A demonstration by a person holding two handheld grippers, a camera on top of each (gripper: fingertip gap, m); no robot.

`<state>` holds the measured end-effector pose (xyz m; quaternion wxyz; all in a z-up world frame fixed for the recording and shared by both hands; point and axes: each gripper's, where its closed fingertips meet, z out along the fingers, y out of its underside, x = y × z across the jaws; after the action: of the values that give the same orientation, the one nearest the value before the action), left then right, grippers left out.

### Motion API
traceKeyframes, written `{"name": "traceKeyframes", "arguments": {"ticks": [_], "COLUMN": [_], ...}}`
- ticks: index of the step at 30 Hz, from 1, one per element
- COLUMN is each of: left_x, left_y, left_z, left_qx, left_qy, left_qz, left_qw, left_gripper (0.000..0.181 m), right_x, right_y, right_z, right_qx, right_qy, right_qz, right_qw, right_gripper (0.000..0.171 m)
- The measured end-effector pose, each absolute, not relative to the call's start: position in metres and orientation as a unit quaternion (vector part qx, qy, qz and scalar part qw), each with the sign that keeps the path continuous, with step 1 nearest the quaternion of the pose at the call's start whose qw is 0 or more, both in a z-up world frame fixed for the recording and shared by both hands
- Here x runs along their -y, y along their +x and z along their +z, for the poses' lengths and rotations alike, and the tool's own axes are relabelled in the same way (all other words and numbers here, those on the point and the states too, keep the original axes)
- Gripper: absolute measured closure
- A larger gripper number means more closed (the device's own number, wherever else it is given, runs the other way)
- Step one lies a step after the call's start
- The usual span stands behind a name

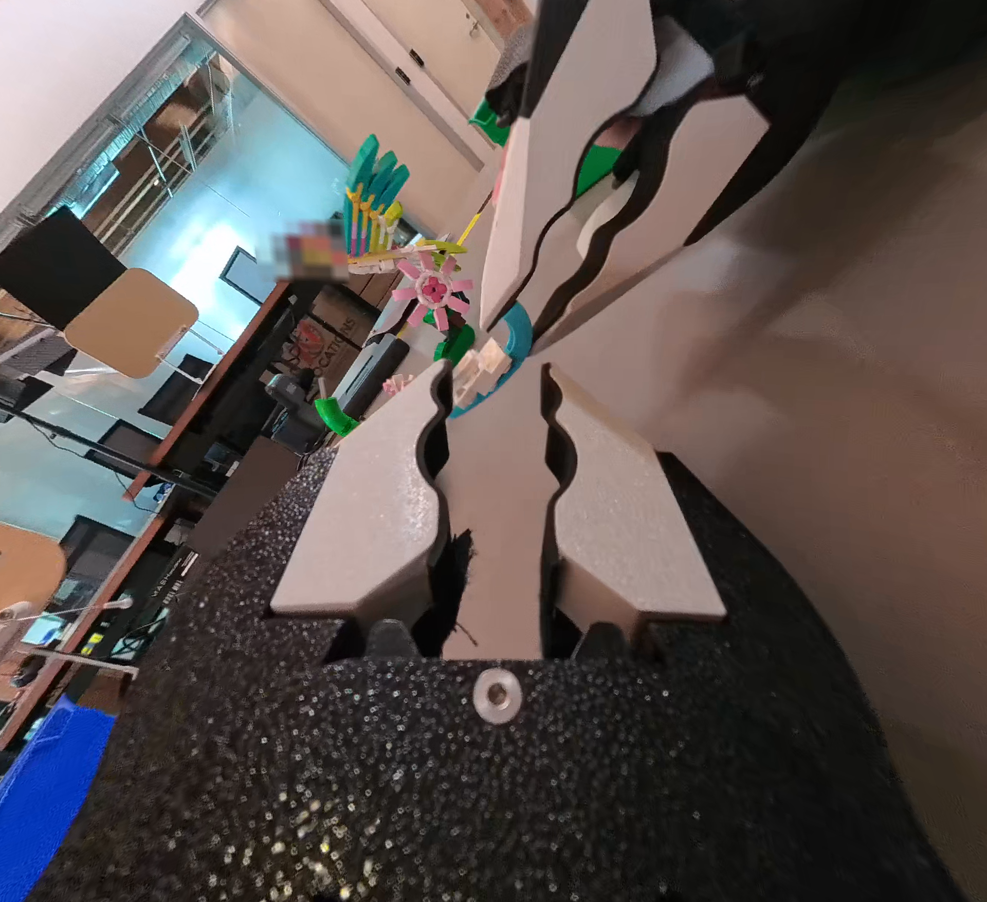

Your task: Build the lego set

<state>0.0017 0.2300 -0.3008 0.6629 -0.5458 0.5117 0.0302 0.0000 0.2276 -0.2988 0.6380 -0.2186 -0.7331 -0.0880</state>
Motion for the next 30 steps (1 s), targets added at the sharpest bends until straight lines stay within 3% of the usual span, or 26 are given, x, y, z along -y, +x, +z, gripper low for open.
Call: {"name": "traceKeyframes", "arguments": {"ticks": [7,11,14,17,21,26,30], "left_x": [-0.234,-0.235,-0.237,-0.241,-0.247,-0.248,-0.248], "left_y": [-0.007,-0.007,-0.008,-0.013,-0.025,-0.023,-0.02], "left_z": [-0.292,-0.291,-0.295,-0.293,-0.287,-0.291,-0.293], "left_qx": [-0.493,-0.517,-0.538,-0.534,-0.505,-0.519,-0.527], "left_qy": [-0.539,-0.501,-0.481,-0.478,-0.492,-0.481,-0.475], "left_qz": [0.072,0.156,0.227,0.275,0.305,0.329,0.337], "left_qw": [0.679,0.676,0.654,0.64,0.64,0.625,0.619], "left_gripper": [0.154,0.166,0.175,0.177,0.18,0.18,0.18], "right_x": [-0.234,-0.228,-0.23,-0.233,-0.239,-0.246,-0.247], "right_y": [0.006,0.003,0.003,-0.001,-0.008,-0.006,-0.008], "right_z": [-0.293,-0.296,-0.298,-0.294,-0.289,-0.285,-0.286], "right_qx": [0.725,0.73,0.73,0.692,0.567,0.486,0.476], "right_qy": [-0.156,-0.146,-0.214,-0.355,-0.556,-0.603,-0.614], "right_qz": [-0.169,-0.161,-0.092,0.071,0.333,0.433,0.436], "right_qw": [0.649,0.648,0.642,0.625,0.508,0.461,0.454], "right_gripper": [0.159,0.16,0.16,0.152,0.133,0.149,0.165]}}
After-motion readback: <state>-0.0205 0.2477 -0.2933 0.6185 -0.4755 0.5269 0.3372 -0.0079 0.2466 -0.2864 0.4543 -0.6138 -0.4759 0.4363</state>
